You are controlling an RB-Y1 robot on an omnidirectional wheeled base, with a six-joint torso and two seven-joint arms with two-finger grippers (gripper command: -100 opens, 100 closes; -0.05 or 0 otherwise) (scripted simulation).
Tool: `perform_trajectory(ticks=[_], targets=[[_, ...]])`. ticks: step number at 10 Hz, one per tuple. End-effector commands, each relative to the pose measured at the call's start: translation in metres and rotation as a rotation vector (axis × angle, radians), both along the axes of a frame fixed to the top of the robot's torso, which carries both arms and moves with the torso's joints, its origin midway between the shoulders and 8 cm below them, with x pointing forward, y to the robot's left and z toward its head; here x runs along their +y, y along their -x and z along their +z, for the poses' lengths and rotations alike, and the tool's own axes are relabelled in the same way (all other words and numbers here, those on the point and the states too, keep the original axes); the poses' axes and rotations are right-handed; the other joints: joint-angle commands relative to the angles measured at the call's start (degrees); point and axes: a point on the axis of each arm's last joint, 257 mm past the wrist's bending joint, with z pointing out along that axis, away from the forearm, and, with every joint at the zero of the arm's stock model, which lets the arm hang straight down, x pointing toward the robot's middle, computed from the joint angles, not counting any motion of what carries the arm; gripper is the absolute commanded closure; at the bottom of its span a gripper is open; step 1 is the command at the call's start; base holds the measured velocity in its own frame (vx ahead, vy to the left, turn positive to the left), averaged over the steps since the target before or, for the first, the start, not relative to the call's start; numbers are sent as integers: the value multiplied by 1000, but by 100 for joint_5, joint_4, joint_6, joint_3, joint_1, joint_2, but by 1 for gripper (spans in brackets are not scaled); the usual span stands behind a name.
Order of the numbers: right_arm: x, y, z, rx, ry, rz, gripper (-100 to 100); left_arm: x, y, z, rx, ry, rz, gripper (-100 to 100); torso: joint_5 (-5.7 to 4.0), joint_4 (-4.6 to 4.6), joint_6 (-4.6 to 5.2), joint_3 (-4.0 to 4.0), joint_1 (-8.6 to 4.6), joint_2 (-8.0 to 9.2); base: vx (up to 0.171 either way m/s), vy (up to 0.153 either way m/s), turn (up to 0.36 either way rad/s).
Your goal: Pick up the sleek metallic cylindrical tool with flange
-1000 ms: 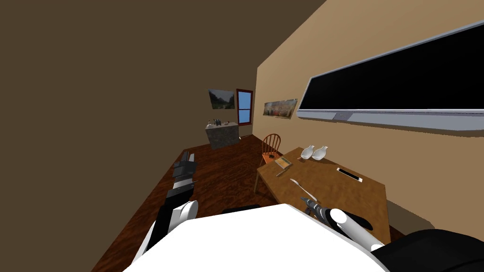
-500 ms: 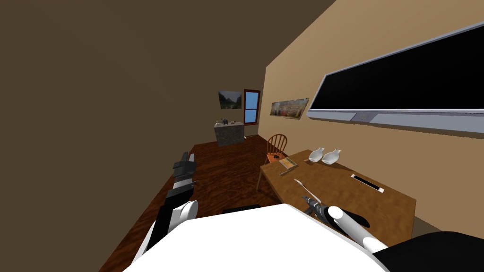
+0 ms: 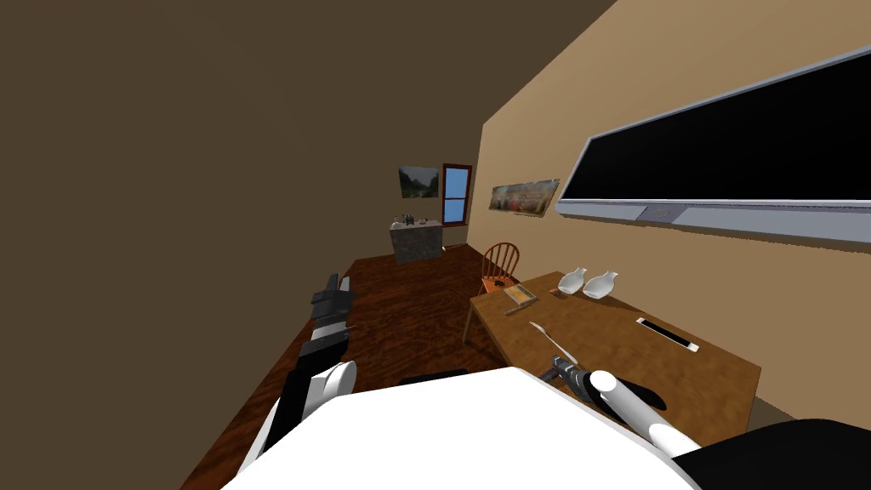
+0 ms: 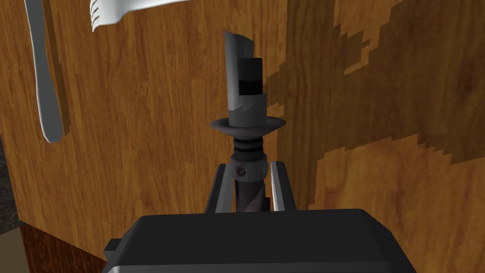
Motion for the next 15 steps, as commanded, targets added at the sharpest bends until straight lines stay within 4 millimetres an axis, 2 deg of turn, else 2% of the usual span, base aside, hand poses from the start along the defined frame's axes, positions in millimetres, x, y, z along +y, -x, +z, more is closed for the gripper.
perform_trajectory(ticks=[1, 3, 4, 5, 7, 11, 15], targets=[[0, 0, 0, 0, 0, 0, 100, 0, 0, 0, 0, 0, 0, 0, 0, 0, 0, 0, 0, 0, 0, 0, 0], [0, -1, 0, -1, 0, 0, 100, 0, 0, 0, 0, 0, 0, 0, 0, -3, 4, -2, -2, -2, 0, 0, 0], [0, -1, 0, -1, 0, 0, 0, 0, 0, 0, 0, 0, 0, 0, 0, -3, 4, -3, -2, -2, 0, 0, 0], [6, 4, 2, 7, 4, 38, 100, 0, 0, 0, 0, 0, 0, 0, 0, -3, 4, -3, -2, -2, 78, -18, -323], [12, 1, 6, 0, 5, 71, 100, 0, 0, 0, 0, 0, 0, 0, 1, -14, 16, -28, -10, -48, 164, -22, -260], [27, 4, 12, 1, 5, 152, 100, 0, 0, 0, 0, 0, 0, 0, 0, -14, 10, -29, 0, -46, 120, 2, -197], [51, 13, 19, 8, -2, 255, 100, 0, 0, 0, 0, 0, 0, 0, -1, -13, 9, -29, 1, -47, 126, 6, -250]])
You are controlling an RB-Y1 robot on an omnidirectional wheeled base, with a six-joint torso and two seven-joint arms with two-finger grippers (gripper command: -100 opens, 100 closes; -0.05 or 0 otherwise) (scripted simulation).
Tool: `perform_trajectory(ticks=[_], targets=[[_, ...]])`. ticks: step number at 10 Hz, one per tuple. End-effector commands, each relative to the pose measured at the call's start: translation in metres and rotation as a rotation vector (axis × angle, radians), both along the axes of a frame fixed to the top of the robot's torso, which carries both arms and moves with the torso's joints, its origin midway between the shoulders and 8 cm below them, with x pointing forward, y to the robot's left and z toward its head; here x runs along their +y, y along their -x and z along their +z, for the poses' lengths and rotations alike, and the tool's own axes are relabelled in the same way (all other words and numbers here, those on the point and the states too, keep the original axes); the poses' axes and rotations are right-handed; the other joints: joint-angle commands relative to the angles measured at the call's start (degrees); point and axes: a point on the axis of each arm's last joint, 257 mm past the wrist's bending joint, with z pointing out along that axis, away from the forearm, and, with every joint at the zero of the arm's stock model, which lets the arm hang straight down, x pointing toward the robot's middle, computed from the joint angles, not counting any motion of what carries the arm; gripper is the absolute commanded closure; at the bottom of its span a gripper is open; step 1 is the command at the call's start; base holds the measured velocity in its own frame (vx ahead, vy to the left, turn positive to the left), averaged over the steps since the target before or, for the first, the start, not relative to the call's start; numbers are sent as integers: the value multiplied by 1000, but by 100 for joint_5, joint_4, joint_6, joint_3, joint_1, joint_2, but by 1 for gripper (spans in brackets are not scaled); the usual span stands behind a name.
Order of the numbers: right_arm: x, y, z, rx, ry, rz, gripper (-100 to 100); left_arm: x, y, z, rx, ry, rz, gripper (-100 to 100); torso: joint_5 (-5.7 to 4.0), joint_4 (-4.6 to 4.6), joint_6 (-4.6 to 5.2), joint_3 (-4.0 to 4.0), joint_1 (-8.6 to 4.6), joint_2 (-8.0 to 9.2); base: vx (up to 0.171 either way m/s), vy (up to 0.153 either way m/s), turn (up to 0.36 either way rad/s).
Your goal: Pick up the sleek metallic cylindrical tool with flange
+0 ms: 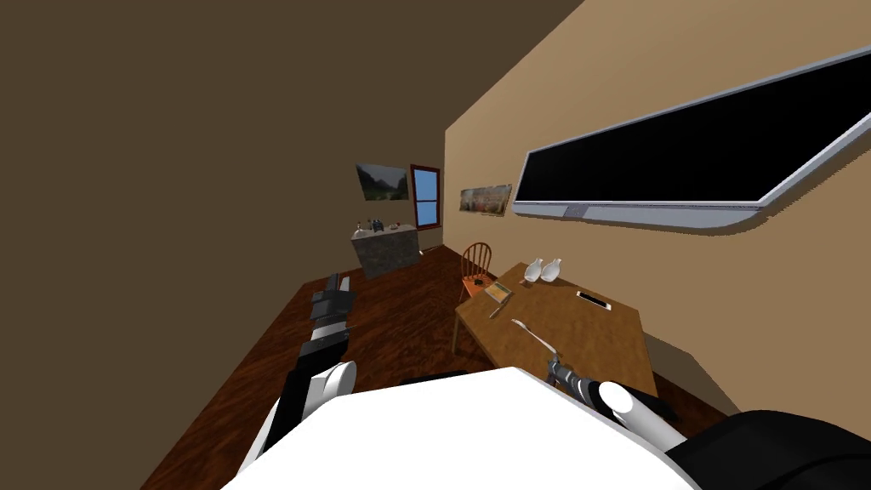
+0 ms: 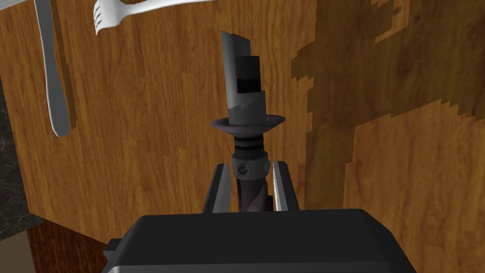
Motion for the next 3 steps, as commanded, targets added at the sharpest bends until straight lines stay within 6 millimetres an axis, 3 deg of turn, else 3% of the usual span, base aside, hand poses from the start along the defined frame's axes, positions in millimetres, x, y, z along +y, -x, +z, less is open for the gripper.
perform_trajectory(ticks=[1, 2, 3], targets=[[6, -1, 3, -2, -2, 22, 100, 0, 0, 0, 0, 0, 0, 0, 0, 0, 0, 0, 0, 0, 96, 10, -81], [3, 0, 1, 2, -1, 16, 100, 0, 0, 0, 0, 0, 0, 0, -1, 4, -11, 4, -4, 6, 35, 4, 4], [4, 0, 1, 0, -2, 17, 0, 0, 0, 0, 0, 0, 0, 0, -1, 6, -10, 13, -8, 24, 9, 2, 4]])
